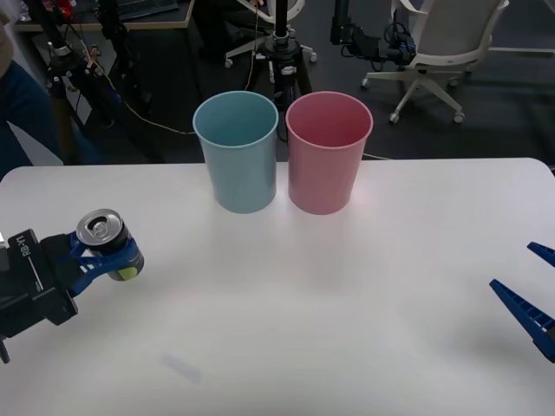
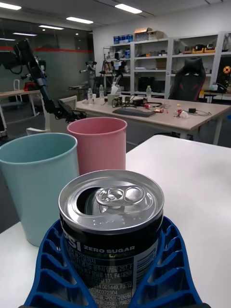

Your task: Grasp the object on the table and drop it into the matching bin: aluminum can to the light blue bin, PET bottle to the pink bin.

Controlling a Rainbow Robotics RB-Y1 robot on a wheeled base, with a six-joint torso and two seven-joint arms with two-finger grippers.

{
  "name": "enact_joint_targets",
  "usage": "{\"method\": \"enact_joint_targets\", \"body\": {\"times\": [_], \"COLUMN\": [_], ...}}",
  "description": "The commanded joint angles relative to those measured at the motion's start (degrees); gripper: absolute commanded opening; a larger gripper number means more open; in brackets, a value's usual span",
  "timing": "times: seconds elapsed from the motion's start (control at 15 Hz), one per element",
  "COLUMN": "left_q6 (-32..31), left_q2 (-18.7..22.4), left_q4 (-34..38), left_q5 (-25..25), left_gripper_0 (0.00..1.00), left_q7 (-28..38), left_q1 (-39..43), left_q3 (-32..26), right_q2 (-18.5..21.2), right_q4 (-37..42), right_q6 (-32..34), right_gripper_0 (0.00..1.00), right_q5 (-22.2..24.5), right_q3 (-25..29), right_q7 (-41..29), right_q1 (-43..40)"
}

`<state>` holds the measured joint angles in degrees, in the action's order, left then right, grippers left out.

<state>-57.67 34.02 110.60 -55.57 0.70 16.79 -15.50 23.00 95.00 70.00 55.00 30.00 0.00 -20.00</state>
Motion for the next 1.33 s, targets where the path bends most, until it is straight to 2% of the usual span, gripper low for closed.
{"method": "enact_joint_targets", "body": {"times": [0.07,0.27,0.6,0.87,0.93,1.13,1.33], "left_q6": [0.0,0.3,2.0,2.2,2.3,2.3,2.3], "left_q2": [0.0,0.0,0.0,0.0,0.1,0.3,0.2], "left_q4": [3.1,6.0,5.9,5.4,4.7,-1.4,-7.9], "left_q5": [-1.3,-5.8,-11.3,-16.7,-17.6,-18.0,-20.9], "left_gripper_0": [0.01,0.0,0.01,0.01,0.01,0.02,0.02], "left_q7": [5.6,12.7,16.4,26.2,28.4,27.8,27.9], "left_q1": [0.0,-1.9,-10.9,-18.1,-20.2,-27.1,-34.5], "left_q3": [-2.7,-5.9,-3.7,-2.4,-1.8,1.0,3.7], "right_q2": [0.0,0.0,0.0,0.0,0.0,0.0,0.0], "right_q4": [0.0,0.0,0.0,0.0,0.0,0.0,0.0], "right_q6": [0.0,0.0,0.0,0.0,0.0,0.0,0.0], "right_gripper_0": [1.0,1.0,1.0,1.0,1.0,1.0,1.0], "right_q5": [0.0,0.0,0.0,0.0,0.0,0.0,0.0], "right_q3": [0.0,0.0,0.0,0.0,0.0,0.0,0.0], "right_q7": [0.0,0.0,0.0,0.0,0.0,0.0,0.0], "right_q1": [0.0,0.0,0.0,0.0,0.0,0.0,0.0]}}
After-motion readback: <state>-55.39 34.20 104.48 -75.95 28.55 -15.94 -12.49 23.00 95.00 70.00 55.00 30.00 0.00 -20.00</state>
